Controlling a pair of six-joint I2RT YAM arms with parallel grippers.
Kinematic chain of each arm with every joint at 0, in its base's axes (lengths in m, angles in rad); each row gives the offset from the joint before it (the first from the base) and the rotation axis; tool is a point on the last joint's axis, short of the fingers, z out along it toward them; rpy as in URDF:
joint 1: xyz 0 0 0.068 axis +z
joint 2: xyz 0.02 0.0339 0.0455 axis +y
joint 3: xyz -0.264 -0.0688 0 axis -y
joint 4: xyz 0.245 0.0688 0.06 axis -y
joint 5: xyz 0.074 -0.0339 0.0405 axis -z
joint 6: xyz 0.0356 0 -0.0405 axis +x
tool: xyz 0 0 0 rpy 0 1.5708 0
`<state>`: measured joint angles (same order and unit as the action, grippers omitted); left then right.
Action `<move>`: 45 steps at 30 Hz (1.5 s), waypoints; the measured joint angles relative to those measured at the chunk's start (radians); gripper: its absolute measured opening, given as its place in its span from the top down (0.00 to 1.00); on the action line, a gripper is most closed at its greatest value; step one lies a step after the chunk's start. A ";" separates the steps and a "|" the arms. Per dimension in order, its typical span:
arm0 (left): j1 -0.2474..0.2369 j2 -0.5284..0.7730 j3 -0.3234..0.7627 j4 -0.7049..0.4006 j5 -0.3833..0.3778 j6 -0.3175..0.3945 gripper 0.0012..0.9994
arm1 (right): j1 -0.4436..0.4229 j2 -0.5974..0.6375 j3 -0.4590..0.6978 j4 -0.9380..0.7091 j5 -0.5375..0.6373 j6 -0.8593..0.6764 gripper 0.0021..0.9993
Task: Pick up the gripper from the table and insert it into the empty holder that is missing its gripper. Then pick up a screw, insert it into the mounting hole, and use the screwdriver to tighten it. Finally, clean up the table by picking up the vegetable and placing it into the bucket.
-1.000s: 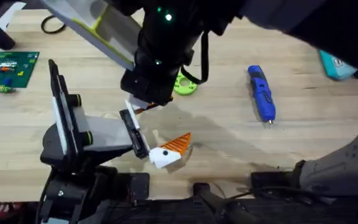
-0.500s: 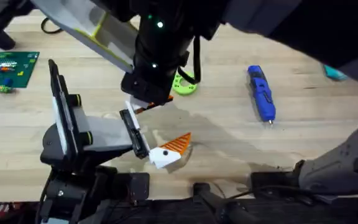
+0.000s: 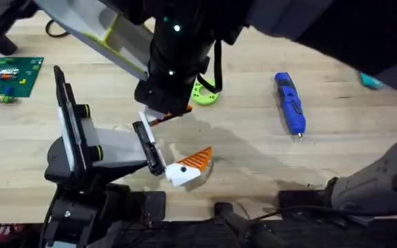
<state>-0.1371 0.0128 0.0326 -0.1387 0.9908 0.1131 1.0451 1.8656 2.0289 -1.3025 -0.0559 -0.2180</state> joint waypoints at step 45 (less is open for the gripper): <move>0.000 0.000 0.000 0.000 0.000 -0.012 0.01 | 0.011 0.041 0.002 0.014 0.006 0.000 0.99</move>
<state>-0.1371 0.0131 0.0326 -0.1390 0.9908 0.1009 1.0557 1.9068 2.0312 -1.2887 -0.0495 -0.2176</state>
